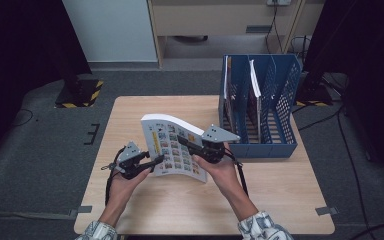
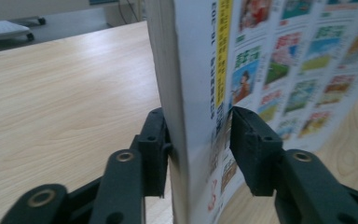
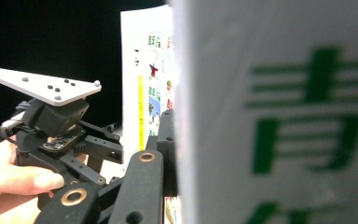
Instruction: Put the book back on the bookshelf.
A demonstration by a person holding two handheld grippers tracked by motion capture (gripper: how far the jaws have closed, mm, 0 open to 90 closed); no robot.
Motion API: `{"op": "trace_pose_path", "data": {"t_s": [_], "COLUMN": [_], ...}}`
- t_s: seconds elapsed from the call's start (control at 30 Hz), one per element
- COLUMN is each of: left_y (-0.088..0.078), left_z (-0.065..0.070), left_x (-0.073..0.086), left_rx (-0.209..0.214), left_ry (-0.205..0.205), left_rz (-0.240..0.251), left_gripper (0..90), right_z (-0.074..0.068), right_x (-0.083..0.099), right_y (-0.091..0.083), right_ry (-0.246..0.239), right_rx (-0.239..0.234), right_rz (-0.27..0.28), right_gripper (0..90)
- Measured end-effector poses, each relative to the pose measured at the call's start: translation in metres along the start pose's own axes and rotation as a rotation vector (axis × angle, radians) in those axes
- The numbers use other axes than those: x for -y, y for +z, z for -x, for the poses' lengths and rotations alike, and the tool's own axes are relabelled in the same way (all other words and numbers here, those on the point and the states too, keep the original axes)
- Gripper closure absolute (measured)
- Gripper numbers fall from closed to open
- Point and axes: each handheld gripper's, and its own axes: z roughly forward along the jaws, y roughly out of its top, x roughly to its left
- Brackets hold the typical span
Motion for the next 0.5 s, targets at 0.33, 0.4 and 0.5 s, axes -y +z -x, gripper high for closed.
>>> {"op": "trace_pose_path", "data": {"t_s": [0.33, 0.4, 0.5], "left_y": [-0.011, -0.011, -0.01], "left_z": [-0.019, -0.021, -0.024], "left_x": [0.006, 0.007, 0.01], "left_rx": [-0.091, -0.101, -0.123], "left_ry": [-0.027, -0.034, -0.038], "left_rz": [-0.02, -0.031, -0.053], "left_gripper": [46.5, 44.0, 40.1], "right_z": [0.002, 0.005, 0.008], "right_x": [-0.007, -0.008, -0.011], "right_y": [-0.007, -0.01, -0.014], "right_ry": [-0.032, -0.024, -0.021], "right_rx": [0.055, 0.063, 0.077], "right_rz": [0.017, 0.021, 0.033], "right_gripper": [73.7, 73.7, 73.7]}}
